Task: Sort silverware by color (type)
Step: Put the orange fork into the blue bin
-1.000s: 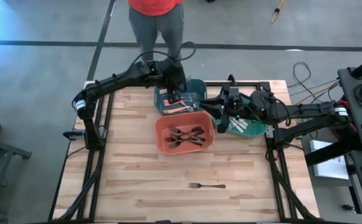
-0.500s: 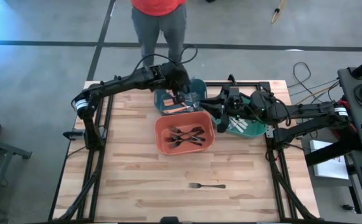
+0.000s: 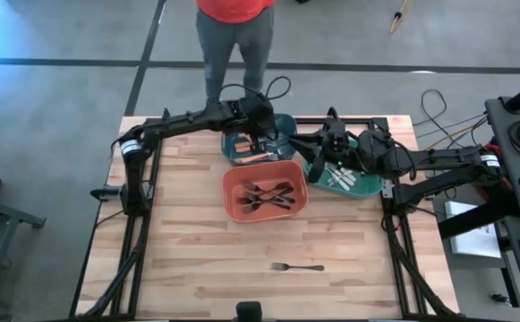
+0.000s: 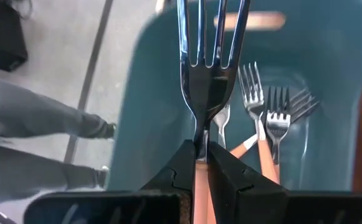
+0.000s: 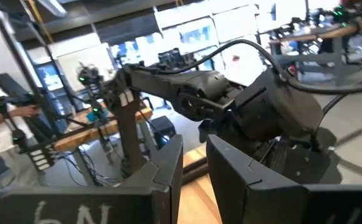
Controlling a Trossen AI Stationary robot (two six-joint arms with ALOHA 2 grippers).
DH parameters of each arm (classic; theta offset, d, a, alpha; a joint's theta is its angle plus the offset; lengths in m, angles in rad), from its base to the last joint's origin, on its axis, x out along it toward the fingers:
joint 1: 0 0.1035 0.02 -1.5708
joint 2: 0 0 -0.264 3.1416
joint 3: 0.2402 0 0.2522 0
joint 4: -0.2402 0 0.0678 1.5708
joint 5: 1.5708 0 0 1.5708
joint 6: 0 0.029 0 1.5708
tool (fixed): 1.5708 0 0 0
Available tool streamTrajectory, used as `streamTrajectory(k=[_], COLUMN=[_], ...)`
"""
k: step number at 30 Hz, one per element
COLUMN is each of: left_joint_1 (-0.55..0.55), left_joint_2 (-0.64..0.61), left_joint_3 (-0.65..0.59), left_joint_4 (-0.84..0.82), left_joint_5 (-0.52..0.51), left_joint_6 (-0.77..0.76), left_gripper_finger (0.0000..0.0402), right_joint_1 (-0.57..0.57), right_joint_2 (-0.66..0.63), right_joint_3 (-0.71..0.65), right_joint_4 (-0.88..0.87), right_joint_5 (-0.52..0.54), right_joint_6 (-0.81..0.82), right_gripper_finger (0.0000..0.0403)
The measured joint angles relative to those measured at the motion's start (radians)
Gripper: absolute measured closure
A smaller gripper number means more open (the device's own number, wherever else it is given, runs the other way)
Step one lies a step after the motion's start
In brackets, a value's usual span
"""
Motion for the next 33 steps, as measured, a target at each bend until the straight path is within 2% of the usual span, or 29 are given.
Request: streamTrajectory(k=[13, 16, 21, 24, 26, 30, 33], left_joint_1=[0.015, 0.017, 0.02, 0.021, 0.021, 0.024, 0.027], left_joint_2=[0.092, 0.095, 0.095, 0.097, 0.103, 0.118, 0.132], left_joint_3=[0.0, 0.0, 0.0, 0.001, 0.002, 0.002, 0.002], left_joint_4=[-0.038, -0.073, -0.074, -0.071, -0.068, -0.071, -0.068], left_joint_5=[0.0, 0.0, 0.0, 0.0, 0.0, 0.0, 0.0], left_joint_6=[0.001, 0.0, 0.0, 0.0, 0.0, 0.0, 0.0], left_gripper_finger=[0.0394, 0.0393, 0.0393, 0.0393, 0.0393, 0.0393, 0.0393], right_joint_1=[-0.016, -0.015, -0.017, -0.017, -0.017, -0.017, -0.017], right_joint_2=[0.0, -0.006, -0.061, -0.087, -0.092, -0.093, -0.082], right_joint_3=[-0.001, -0.001, 0.0, 0.0, 0.0, -0.001, -0.001], right_joint_4=[-0.022, 0.048, 0.151, 0.052, -0.059, -0.267, -0.333], right_joint_5=[-0.005, -0.013, -0.098, -0.099, -0.058, -0.003, -0.004], right_joint_6=[0.018, 0.064, 0.079, 0.066, 0.076, 0.169, 0.218], right_gripper_finger=[0.0339, 0.0339, 0.0339, 0.0339, 0.0339, 0.0339, 0.0339])
